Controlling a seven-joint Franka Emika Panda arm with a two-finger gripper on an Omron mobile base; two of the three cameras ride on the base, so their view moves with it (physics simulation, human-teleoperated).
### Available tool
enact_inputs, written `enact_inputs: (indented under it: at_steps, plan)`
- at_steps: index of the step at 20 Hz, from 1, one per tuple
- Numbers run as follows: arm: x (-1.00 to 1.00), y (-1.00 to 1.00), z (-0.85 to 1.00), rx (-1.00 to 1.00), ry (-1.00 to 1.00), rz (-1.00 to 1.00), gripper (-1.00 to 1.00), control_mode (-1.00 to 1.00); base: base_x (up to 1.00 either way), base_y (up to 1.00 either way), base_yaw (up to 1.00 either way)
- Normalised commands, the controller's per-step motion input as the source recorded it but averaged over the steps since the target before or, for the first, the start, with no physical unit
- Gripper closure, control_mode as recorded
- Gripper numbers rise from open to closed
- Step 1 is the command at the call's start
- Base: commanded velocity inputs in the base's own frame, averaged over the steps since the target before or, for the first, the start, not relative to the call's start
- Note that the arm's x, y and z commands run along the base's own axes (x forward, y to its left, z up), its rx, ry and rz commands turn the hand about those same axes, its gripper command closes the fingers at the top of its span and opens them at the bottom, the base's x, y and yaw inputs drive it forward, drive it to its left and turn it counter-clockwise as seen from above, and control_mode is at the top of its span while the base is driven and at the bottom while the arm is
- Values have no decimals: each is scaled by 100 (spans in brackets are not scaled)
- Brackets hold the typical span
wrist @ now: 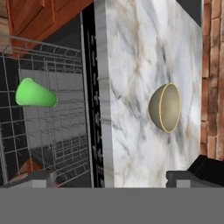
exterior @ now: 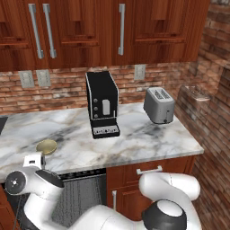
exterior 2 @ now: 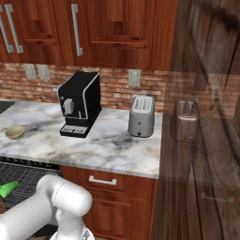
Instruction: Pick up the cup and bowl from the counter, place them in the dishwasher, and close the dishwasher door.
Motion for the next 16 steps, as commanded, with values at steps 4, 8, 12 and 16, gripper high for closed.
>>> enact_inputs:
  at_steps: [4,8,12,16]
  plan:
    - [26,-38,2,0,0,0,-100,-100,0,0,0]
    - [31,-23,0,0,0,0,-100,-100,0,0,0]
    - [33,-3,0,0,0,0,-100,-100,0,0,0]
    - [35,1,0,0,0,0,-100,-100,0,0,0]
